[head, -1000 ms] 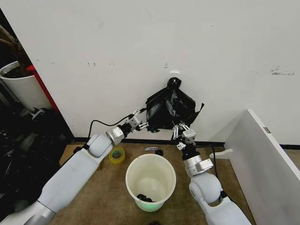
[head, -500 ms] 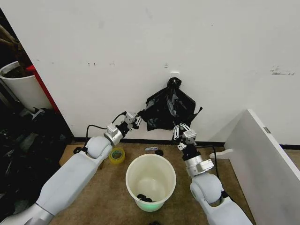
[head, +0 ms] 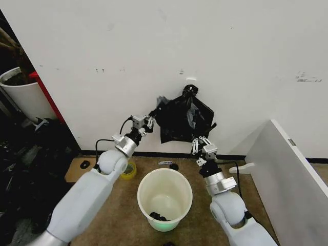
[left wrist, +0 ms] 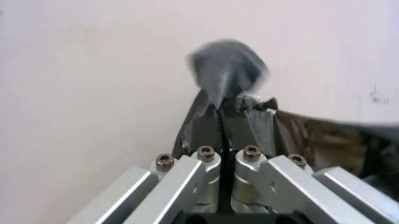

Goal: Place the garbage bag over the trash bin.

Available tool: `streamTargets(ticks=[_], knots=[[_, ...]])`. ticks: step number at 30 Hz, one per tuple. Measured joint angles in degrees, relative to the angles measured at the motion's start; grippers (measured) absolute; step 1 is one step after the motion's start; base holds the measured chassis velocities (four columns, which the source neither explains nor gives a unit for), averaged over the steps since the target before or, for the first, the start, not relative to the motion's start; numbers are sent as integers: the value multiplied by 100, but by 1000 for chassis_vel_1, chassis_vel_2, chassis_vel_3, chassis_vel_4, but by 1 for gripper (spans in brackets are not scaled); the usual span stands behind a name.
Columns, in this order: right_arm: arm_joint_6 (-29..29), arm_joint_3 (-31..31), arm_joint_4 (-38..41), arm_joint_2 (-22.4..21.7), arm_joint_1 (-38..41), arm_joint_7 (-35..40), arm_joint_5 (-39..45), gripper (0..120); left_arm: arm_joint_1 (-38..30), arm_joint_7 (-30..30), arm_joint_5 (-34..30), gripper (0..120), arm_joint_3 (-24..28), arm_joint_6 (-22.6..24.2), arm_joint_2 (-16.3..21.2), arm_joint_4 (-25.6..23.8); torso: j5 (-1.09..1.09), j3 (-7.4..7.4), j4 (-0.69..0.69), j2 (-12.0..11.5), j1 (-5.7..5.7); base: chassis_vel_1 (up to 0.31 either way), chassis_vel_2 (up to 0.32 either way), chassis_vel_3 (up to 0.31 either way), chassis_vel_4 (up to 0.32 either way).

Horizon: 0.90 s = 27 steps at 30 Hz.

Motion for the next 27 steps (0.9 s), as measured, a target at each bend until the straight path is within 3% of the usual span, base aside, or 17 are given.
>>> streamTargets(ticks=[7,13,20,25,27], knots=[[-196,22,592,-298,-899,600,-193,0,862,-491,192,0,-106,138,4,-518,-1,-1,-1,1,0,0,0,0,0],[-62,-22,669,-333,-1389,747,-637,0,1310,-801,481,0,-106,254,-27,-678,0,-1,-2,1,0,0,0,0,0],[335,-32,900,-380,-2391,927,-1502,0,2361,-1467,1126,0,-179,599,-58,-1369,0,-1,-2,1,-1,0,0,0,0],[598,-33,1007,-352,-2599,958,-1715,0,2681,-1336,1040,0,-261,396,-35,-1712,-1,0,-1,1,0,0,0,0,0],[713,-42,1189,-334,-2704,958,-1820,0,2900,-1234,974,0,-416,322,-16,-2077,-1,0,-2,1,0,0,0,0,0]])
